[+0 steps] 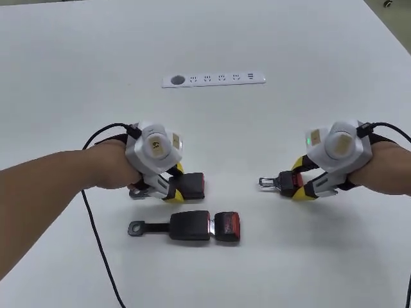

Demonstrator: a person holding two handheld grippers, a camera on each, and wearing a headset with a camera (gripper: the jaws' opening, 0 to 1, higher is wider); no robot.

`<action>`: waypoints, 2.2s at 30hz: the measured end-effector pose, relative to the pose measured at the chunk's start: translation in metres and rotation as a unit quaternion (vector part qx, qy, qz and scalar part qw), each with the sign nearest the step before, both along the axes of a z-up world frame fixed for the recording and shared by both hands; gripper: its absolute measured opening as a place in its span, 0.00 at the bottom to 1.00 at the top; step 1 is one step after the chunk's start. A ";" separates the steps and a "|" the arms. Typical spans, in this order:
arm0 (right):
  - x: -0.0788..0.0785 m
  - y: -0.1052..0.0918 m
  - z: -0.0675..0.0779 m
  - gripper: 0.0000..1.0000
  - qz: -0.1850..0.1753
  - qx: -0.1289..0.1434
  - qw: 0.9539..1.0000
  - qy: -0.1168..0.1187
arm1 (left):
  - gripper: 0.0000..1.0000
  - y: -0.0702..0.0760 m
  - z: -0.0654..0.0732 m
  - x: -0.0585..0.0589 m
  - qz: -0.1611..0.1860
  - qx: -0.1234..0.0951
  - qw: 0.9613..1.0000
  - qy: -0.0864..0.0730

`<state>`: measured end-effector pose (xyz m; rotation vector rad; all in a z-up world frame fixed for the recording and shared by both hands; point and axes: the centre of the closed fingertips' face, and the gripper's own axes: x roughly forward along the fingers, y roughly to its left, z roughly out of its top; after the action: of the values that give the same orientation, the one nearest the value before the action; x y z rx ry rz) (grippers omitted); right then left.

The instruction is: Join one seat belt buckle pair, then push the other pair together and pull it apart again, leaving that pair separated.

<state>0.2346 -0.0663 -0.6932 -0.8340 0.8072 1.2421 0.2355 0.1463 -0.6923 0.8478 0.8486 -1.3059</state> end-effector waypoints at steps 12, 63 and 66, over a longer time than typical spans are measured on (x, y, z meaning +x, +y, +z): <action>-0.003 0.022 0.000 0.32 0.015 0.001 1.000 -0.003 | 0.33 -0.001 -0.001 0.000 0.006 -0.003 1.000 0.000; 0.001 0.119 0.003 0.32 0.050 0.016 0.998 -0.032 | 0.33 -0.001 -0.001 0.000 0.002 -0.009 1.000 0.000; 0.000 0.123 0.006 0.32 0.050 0.020 0.998 -0.036 | 0.33 -0.001 -0.001 0.000 0.003 -0.010 1.000 -0.001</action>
<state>0.2347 0.0562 -0.6876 -0.8911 0.6871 1.3046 0.2355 0.1453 -0.6938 0.8293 0.8353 -1.3058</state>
